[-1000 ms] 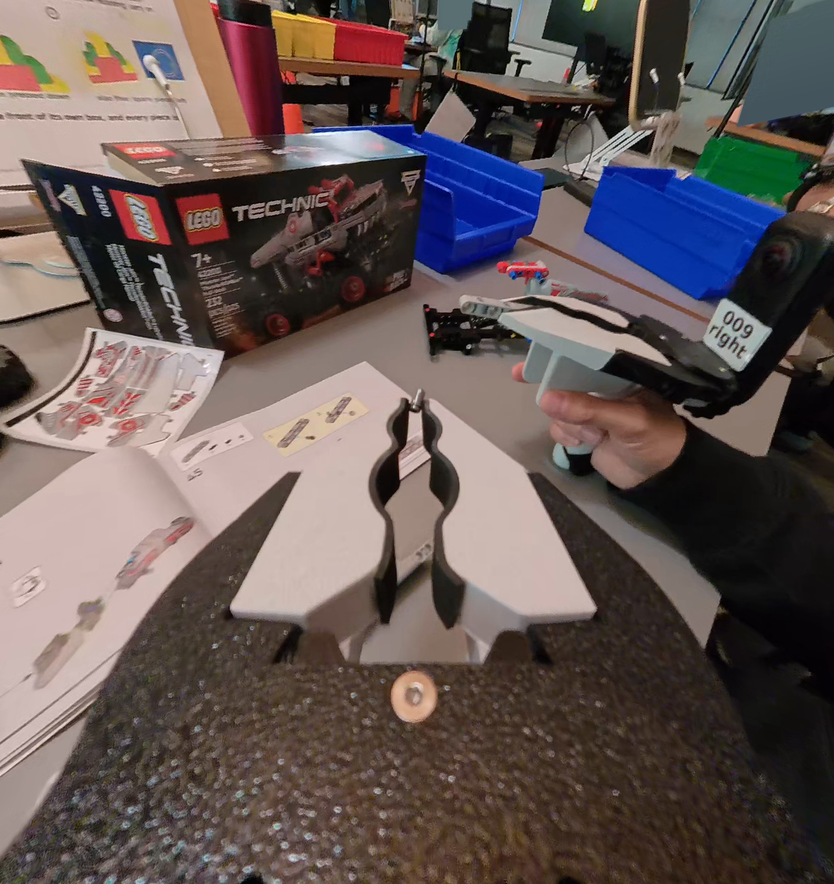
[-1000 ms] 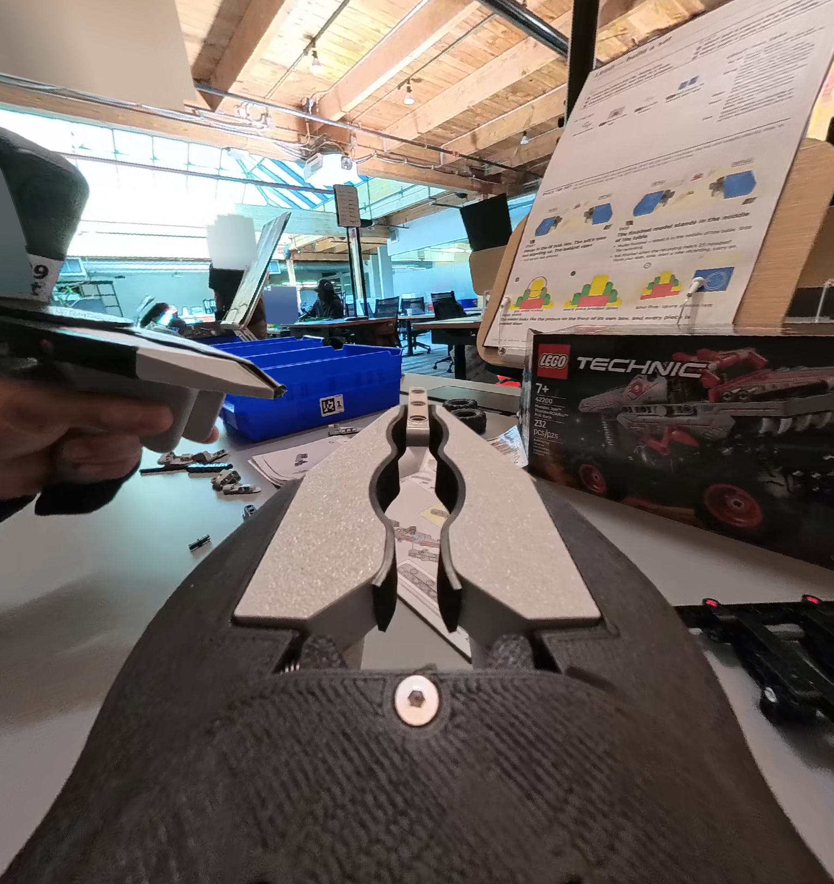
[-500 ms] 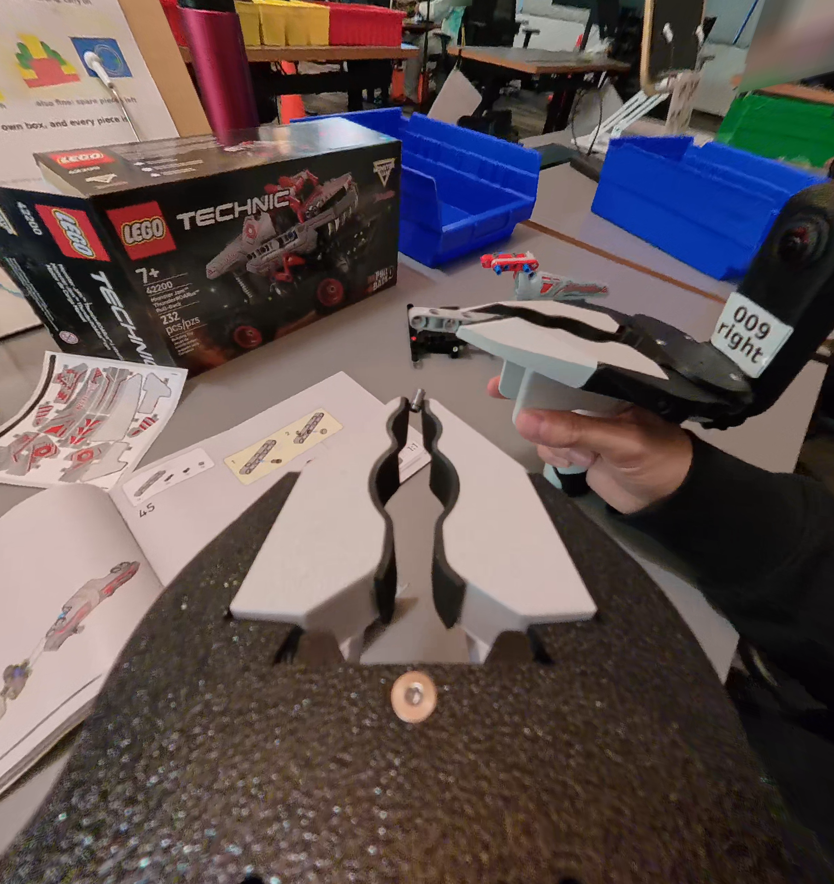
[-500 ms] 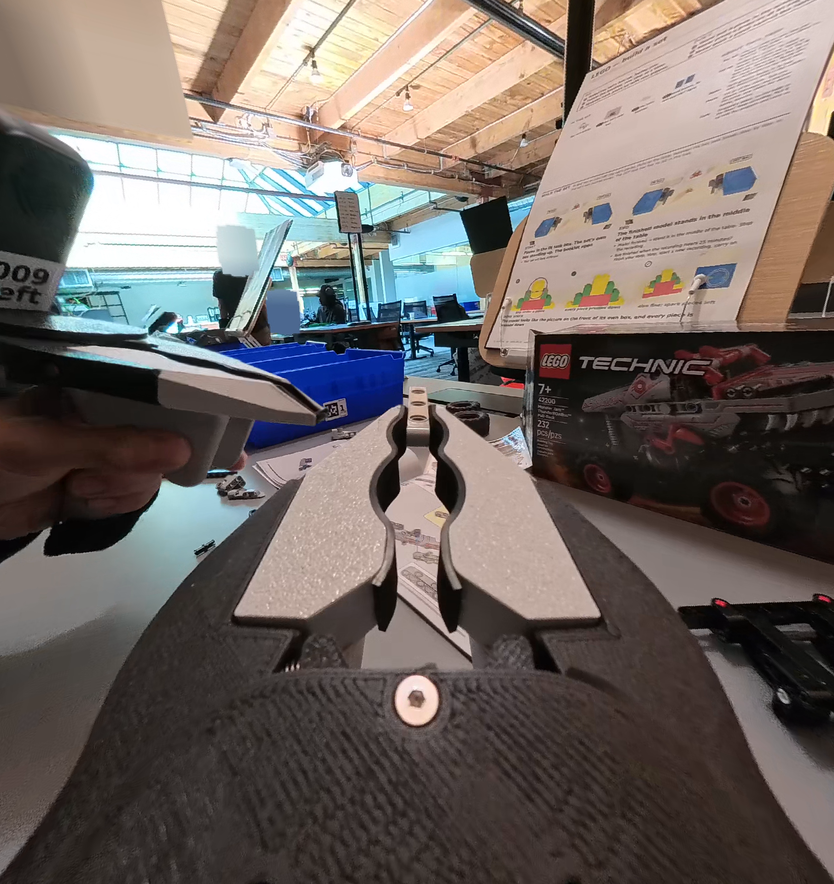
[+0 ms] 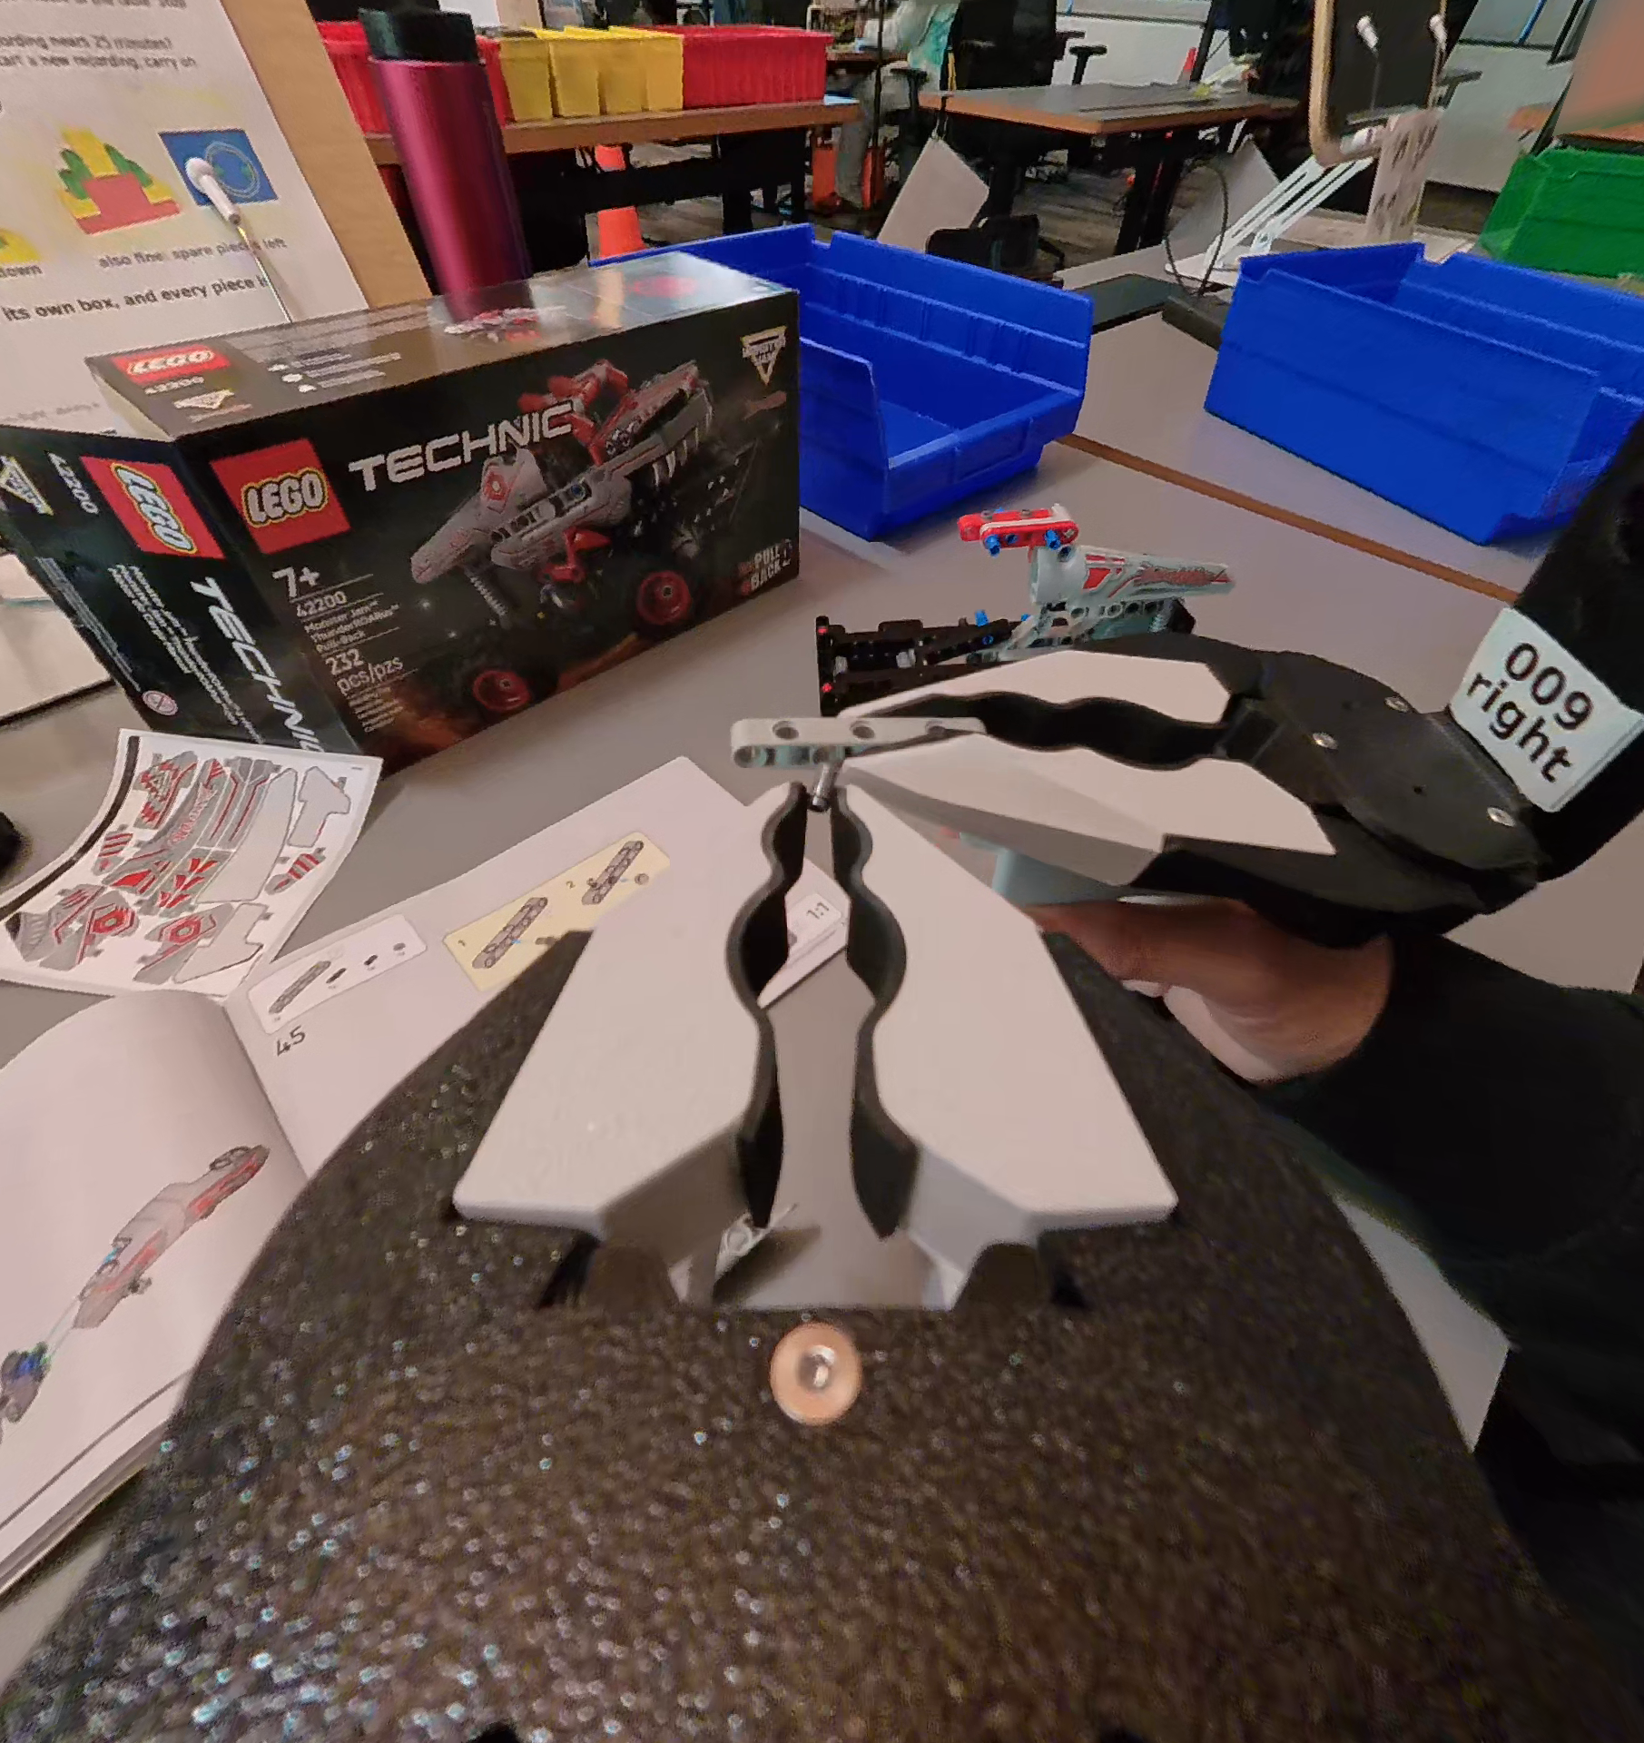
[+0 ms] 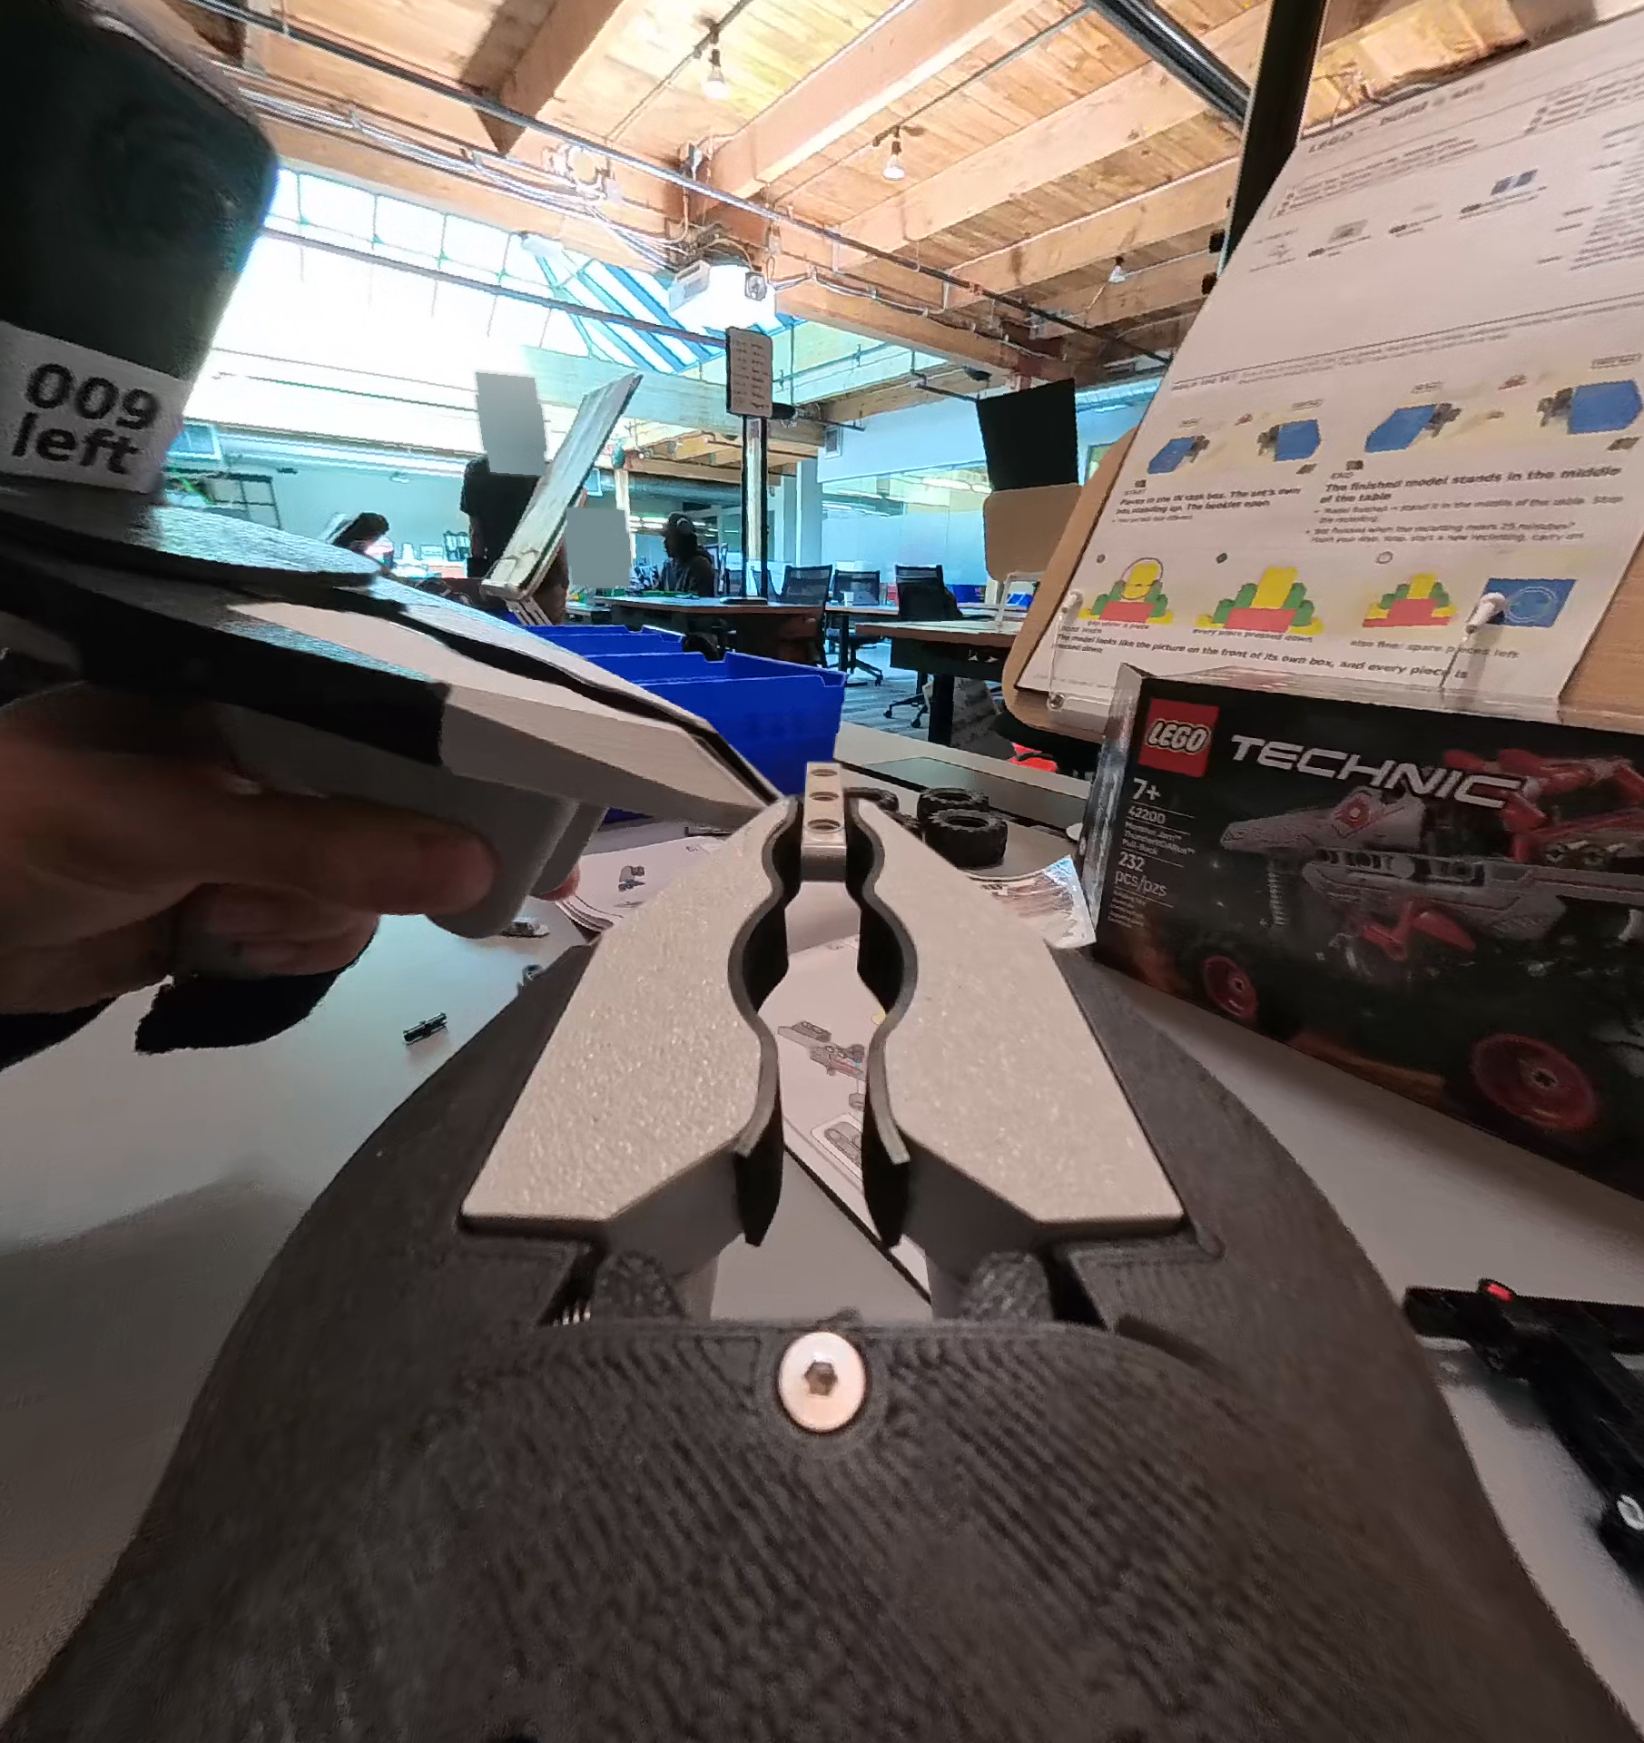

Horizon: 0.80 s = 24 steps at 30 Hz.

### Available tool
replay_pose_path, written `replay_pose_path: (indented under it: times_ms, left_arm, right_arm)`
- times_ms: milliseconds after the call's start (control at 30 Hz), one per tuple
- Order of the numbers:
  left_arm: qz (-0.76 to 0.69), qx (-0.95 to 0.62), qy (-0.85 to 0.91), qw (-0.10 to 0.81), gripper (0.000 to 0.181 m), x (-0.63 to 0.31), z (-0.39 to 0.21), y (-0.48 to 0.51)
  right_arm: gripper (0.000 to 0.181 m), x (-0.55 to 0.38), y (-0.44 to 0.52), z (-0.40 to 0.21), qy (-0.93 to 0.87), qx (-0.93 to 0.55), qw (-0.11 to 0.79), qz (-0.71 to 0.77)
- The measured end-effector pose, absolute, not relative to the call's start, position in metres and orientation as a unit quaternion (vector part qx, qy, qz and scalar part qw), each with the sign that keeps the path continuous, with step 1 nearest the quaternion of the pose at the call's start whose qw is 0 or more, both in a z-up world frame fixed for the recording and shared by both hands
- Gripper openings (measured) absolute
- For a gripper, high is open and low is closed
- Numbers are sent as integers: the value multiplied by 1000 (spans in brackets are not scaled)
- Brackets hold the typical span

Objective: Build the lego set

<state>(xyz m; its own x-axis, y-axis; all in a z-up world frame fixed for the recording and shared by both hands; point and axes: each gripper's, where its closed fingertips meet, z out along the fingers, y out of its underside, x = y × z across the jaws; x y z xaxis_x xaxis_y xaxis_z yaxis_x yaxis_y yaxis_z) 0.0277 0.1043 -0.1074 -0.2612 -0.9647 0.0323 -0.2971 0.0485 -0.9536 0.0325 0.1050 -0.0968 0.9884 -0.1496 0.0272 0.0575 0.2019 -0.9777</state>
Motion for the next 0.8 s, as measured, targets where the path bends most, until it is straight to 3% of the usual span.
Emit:
replay_pose_path:
  times_ms: [800]
  left_arm:
    - [-503, -509, 616, 329, 3, 17, -113, 116]
  right_arm:
    - [7, 21, 113, -103, -3, -647, 759, -75]
